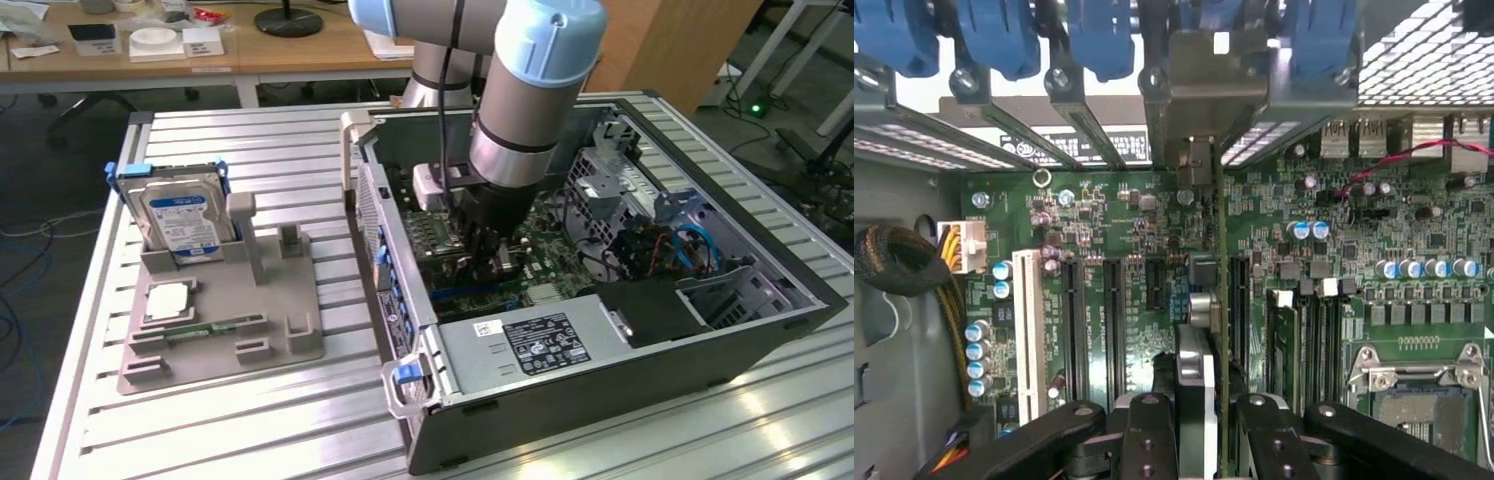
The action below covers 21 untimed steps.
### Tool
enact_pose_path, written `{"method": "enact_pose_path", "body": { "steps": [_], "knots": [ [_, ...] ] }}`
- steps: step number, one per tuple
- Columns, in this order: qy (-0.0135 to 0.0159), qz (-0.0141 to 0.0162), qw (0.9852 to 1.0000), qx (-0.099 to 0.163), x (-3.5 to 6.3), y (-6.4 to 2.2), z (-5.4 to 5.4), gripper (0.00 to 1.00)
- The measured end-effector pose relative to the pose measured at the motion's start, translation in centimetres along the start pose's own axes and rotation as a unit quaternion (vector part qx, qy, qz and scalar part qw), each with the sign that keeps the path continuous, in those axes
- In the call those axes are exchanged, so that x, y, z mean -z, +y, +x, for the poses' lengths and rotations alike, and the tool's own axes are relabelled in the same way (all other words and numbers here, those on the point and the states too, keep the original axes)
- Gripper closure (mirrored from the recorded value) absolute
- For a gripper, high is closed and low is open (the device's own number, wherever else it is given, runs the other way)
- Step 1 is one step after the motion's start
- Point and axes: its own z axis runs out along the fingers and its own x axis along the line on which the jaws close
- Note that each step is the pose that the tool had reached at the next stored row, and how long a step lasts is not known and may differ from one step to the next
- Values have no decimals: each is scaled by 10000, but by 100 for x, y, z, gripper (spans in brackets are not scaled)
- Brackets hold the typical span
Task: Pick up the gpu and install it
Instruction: 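Insert the gpu into the slot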
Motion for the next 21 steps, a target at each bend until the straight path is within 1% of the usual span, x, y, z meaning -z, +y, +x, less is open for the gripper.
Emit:
{"method": "enact_pose_path", "body": {
  "steps": [15, 18, 21],
  "knots": [
    [0, 0, 10000, 0, -5, 0, 0, 72],
    [-4, 1, 10000, 0, -8, -1, 17, 72],
    [-1, 0, 10000, -1, -5, 0, 22, 72]
  ]
}}
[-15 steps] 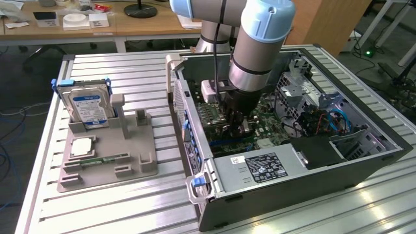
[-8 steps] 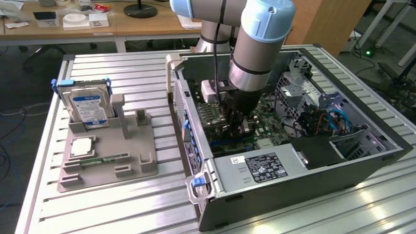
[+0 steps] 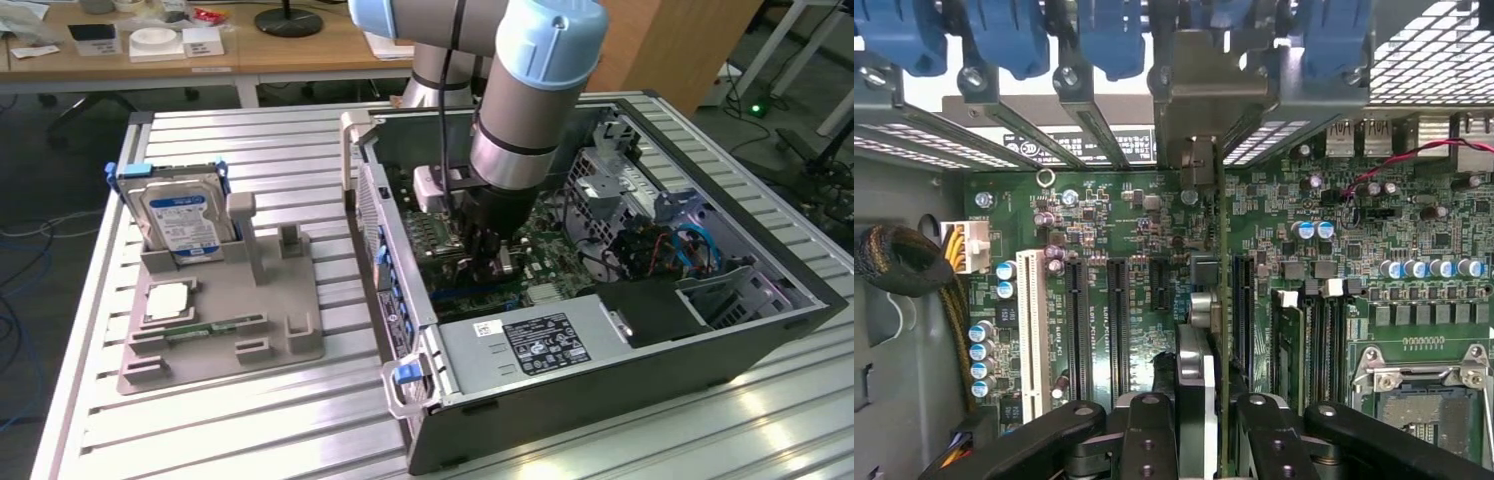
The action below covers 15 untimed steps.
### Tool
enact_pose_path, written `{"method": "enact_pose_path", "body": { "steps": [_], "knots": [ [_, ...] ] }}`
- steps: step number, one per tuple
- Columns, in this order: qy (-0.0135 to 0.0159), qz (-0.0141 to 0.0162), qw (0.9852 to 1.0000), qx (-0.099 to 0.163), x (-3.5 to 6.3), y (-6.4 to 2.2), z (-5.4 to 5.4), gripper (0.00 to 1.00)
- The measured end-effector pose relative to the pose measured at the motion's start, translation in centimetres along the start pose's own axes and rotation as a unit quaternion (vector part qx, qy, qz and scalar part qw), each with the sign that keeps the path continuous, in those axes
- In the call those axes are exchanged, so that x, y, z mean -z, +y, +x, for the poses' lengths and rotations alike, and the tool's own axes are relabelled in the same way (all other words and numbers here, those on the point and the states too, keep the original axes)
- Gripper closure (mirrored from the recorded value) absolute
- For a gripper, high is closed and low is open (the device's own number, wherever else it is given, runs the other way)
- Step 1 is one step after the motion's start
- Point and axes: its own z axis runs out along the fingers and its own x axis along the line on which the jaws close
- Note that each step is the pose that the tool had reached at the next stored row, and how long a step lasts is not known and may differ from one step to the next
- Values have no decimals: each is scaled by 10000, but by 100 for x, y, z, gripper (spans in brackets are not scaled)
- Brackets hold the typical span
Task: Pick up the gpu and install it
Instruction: 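Insert the gpu into the slot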
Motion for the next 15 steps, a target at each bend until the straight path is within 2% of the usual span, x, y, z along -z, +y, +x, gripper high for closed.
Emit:
{"method": "enact_pose_path", "body": {
  "steps": [4, 9, 11, 15],
  "knots": [
    [-1, 0, 10000, 1, -17, 0, 1, 72],
    [8, -5, 10000, 2, -92, -1, 5, 72],
    [1, -4, 10000, 1, -120, -1, 5, 72],
    [1, -2, 10000, 1, -120, -1, 5, 72]
  ]
}}
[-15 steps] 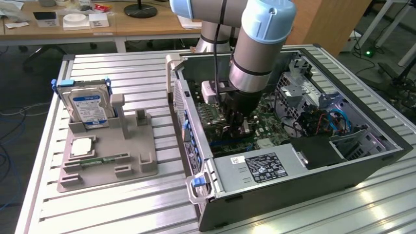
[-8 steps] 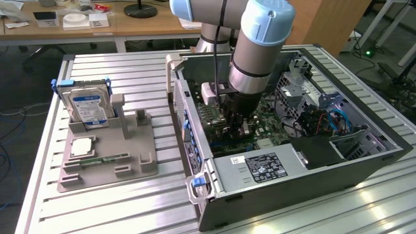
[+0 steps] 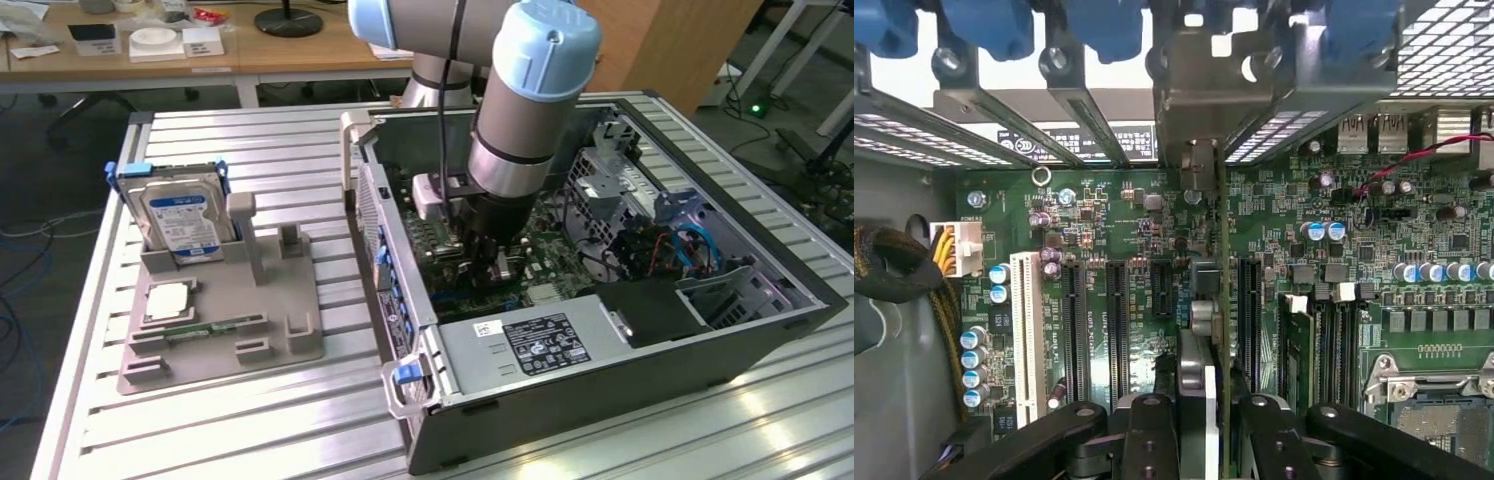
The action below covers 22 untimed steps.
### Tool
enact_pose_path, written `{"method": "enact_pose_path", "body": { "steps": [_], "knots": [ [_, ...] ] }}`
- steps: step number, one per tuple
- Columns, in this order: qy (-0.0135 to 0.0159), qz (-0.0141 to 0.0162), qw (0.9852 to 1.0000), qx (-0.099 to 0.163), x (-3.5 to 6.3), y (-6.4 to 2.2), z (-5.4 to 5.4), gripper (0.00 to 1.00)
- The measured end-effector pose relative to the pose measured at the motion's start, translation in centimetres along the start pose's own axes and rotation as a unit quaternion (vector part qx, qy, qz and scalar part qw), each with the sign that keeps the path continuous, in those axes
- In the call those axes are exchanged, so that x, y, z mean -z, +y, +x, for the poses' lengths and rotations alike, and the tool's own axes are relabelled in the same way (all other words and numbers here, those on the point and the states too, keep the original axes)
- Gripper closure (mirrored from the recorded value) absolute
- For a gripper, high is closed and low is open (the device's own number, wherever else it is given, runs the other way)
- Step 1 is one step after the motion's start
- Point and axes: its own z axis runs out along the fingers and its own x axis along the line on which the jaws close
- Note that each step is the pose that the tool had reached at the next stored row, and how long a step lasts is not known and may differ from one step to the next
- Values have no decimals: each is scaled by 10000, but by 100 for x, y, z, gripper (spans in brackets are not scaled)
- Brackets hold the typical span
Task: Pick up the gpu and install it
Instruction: 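Insert the gpu into the slot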
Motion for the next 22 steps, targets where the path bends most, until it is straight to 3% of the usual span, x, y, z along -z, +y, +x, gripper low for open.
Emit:
{"method": "enact_pose_path", "body": {
  "steps": [3, 8, 22],
  "knots": [
    [-9, 3, 10000, -1, -6, 1, -2, 72],
    [-7, 86, 10000, 3, 65, 1, -2, 65],
    [-11, 245, 9997, 9, 468, 4, -17, 65]
  ]
}}
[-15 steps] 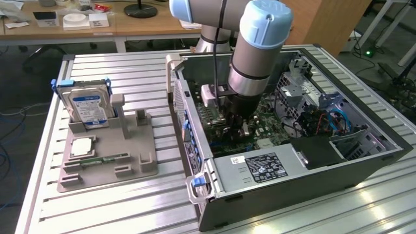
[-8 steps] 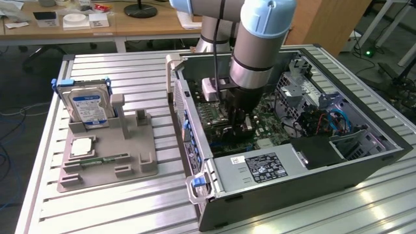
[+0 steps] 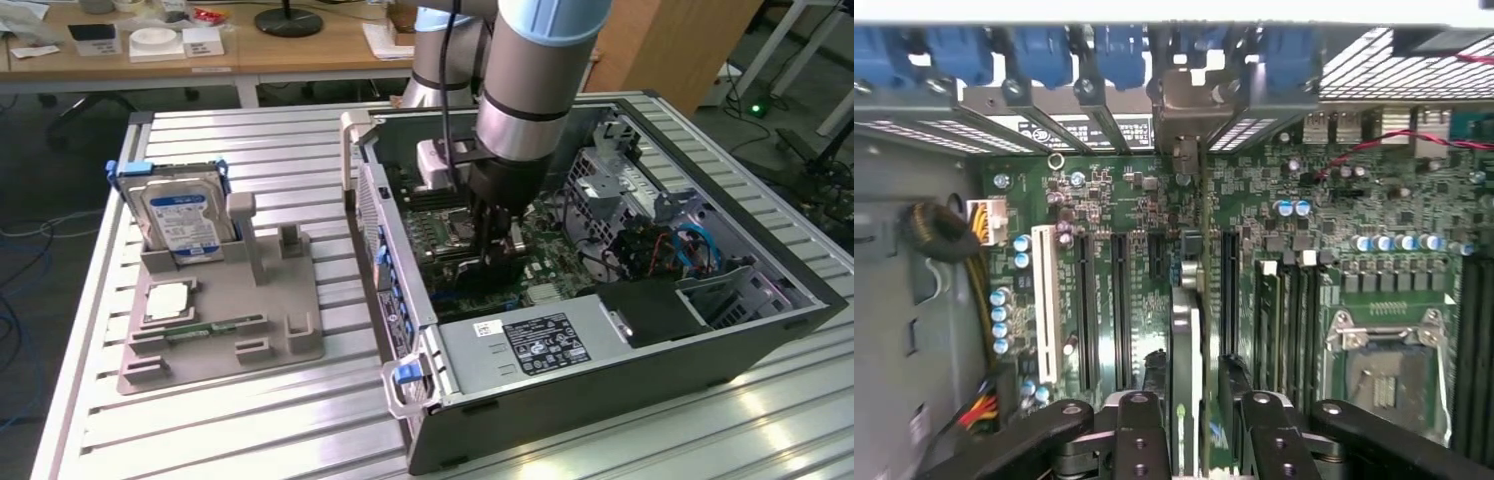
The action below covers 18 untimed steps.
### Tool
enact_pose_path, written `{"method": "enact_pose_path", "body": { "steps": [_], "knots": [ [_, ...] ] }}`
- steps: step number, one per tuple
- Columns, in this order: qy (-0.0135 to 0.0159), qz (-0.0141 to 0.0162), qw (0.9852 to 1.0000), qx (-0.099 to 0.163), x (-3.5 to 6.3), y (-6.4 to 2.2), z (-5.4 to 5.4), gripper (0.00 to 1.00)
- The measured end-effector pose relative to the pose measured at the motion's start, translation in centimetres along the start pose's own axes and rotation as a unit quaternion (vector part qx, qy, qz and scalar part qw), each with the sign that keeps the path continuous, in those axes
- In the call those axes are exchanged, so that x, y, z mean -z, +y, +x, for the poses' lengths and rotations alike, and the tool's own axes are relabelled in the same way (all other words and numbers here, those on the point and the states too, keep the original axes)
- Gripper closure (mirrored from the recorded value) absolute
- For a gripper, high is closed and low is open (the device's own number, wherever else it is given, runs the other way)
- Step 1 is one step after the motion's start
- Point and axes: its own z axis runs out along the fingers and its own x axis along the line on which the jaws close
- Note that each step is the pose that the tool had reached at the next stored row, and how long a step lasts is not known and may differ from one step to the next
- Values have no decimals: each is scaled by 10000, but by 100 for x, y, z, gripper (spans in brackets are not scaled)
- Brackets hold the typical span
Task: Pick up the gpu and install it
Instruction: 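Insert the gpu into the slot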
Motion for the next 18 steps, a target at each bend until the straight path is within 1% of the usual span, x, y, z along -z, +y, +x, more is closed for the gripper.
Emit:
{"method": "enact_pose_path", "body": {
  "steps": [2, 5, 6, 8, 11, 13, 14, 18],
  "knots": [
    [0, 21, 10000, 0, 52, -2, -2, 65],
    [-2, 64, 10000, 2, 125, -5, -5, 65],
    [-4, 74, 10000, 3, 126, -5, -5, 65],
    [-4, 74, 10000, 3, 126, -5, -5, 66],
    [-4, 73, 10000, 3, 127, -5, -5, 85],
    [-5, 73, 10000, 3, 127, -5, -5, 85],
    [-6, 73, 10000, 2, 127, -5, -5, 90],
    [-7, 73, 10000, 2, 127, -5, -5, 89]
  ]
}}
